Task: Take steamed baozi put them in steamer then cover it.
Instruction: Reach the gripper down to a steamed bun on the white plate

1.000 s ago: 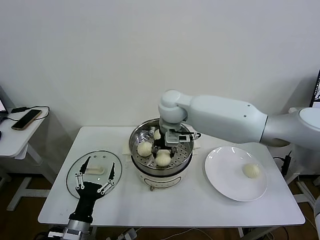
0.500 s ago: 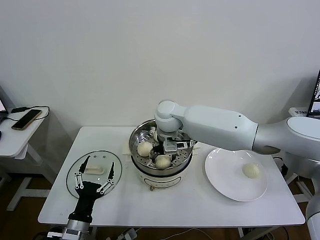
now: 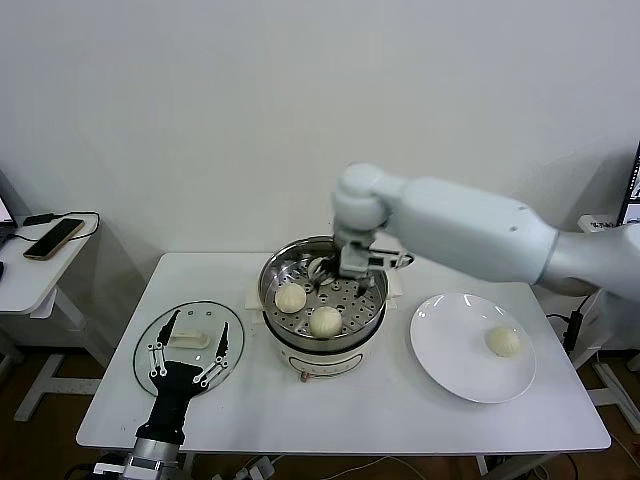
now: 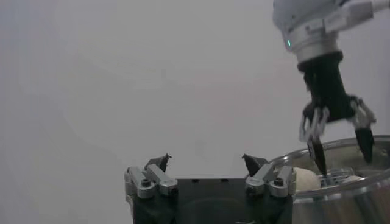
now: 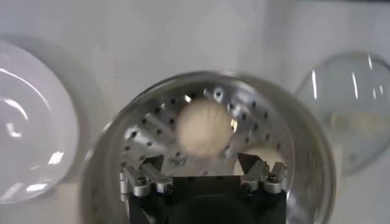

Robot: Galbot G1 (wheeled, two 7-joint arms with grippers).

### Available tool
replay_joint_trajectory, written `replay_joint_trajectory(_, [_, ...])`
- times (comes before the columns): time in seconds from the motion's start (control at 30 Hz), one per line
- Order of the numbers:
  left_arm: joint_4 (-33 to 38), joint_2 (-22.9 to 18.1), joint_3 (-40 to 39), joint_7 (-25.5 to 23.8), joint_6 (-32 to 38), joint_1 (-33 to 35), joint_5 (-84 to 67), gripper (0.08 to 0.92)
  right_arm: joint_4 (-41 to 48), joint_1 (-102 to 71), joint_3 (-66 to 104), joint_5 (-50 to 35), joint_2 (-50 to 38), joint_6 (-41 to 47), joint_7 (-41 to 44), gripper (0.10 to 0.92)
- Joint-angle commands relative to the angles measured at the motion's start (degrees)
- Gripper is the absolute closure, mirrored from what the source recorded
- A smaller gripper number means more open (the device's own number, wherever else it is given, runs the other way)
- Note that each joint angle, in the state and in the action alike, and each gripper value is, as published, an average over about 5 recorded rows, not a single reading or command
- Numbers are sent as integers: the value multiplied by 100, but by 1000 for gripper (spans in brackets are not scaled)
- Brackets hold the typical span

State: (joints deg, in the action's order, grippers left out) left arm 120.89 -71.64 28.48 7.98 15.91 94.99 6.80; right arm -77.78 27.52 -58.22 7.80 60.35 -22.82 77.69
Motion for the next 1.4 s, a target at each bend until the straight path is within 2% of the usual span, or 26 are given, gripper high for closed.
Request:
replay_joint_trajectory(0.03, [17,-2,-18,-16,-11,5,13,177,1148,167,636,-1441,-1628,2361,438,203])
replay_joint_trajectory(0.3, [9,-34,-40,-28,-40,2,26,177,2543,-494,771,-983,-2277,2344,465,203])
replay_joint_trajectory(0.4, [13,-38,-30,-32,-45,13,26,177,2810,-926,939,-751,-2374,2191,350,203])
replay_joint_trajectory(0.83, [11,-68,-24,-36,-65,54,47,177,3503,-2925,2178,149,-2095,1793,-414,203])
replay_joint_trajectory(1.1, [-4,-86,2,-33,-71,68,47,177,3733,-3037,2370,254,-1705,1806,-654,203])
replay_joint_trajectory(1.4, [-35,-94,13,-30,-50,79,45,177,3670,-3004,2261,259,-1590,1830,-387,203])
